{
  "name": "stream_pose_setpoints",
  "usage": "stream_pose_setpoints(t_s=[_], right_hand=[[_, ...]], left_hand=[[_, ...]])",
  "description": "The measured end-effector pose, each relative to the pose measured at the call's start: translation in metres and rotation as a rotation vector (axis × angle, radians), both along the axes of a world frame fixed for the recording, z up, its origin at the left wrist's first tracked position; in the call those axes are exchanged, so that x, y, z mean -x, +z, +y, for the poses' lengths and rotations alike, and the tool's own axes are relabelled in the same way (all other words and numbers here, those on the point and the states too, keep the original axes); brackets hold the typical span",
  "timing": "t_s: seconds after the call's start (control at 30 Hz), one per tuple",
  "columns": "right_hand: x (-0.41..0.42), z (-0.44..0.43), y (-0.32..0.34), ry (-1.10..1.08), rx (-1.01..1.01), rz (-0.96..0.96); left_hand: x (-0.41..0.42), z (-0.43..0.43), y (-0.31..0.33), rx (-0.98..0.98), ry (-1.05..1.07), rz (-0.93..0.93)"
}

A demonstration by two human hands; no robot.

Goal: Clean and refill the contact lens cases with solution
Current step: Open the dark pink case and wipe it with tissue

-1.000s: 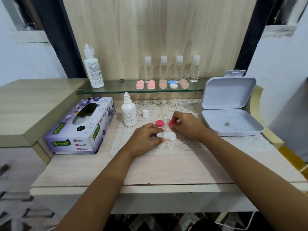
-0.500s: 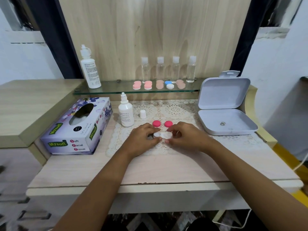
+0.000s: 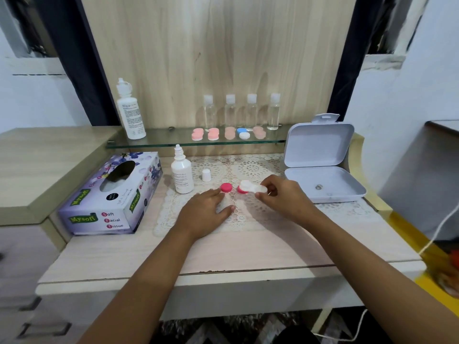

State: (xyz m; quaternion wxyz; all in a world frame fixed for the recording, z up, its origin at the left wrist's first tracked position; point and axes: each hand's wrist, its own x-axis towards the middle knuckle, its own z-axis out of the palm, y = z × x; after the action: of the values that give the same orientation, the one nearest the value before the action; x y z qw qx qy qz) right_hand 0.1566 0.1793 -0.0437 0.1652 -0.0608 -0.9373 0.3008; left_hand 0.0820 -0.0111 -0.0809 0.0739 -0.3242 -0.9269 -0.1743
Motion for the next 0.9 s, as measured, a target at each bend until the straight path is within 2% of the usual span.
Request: stream_pose_setpoints(t_s=[0.23,0.53,0.63,0.8,0.9], right_hand=[[-0.015,0.04,0.022,-0.136,-0.022,0.101],[-0.024,0.099,0.023,-0.222,-0.239,0.136],[-0.021,0.11,0.019,-0.187,-0.396,0.09],[-0.016,0.115,0.022,-0.062,-0.878,0.021],[-0.012,0.12,0.026,0.025,-1.075,0.031]], left_hand=[[0.0,0.0,0.001,0.01,0.015,-0.058],[0.0,0.0,0.0,-0.009,0.01,-0.065],[0.0,-0.001,0.0,-0.013,0.003,-0.058],[0.0,0.0,0.001,-0.027,-0.002,-0.05],[0.0,0.0,0.001,-0.031,-0.003,-0.054]])
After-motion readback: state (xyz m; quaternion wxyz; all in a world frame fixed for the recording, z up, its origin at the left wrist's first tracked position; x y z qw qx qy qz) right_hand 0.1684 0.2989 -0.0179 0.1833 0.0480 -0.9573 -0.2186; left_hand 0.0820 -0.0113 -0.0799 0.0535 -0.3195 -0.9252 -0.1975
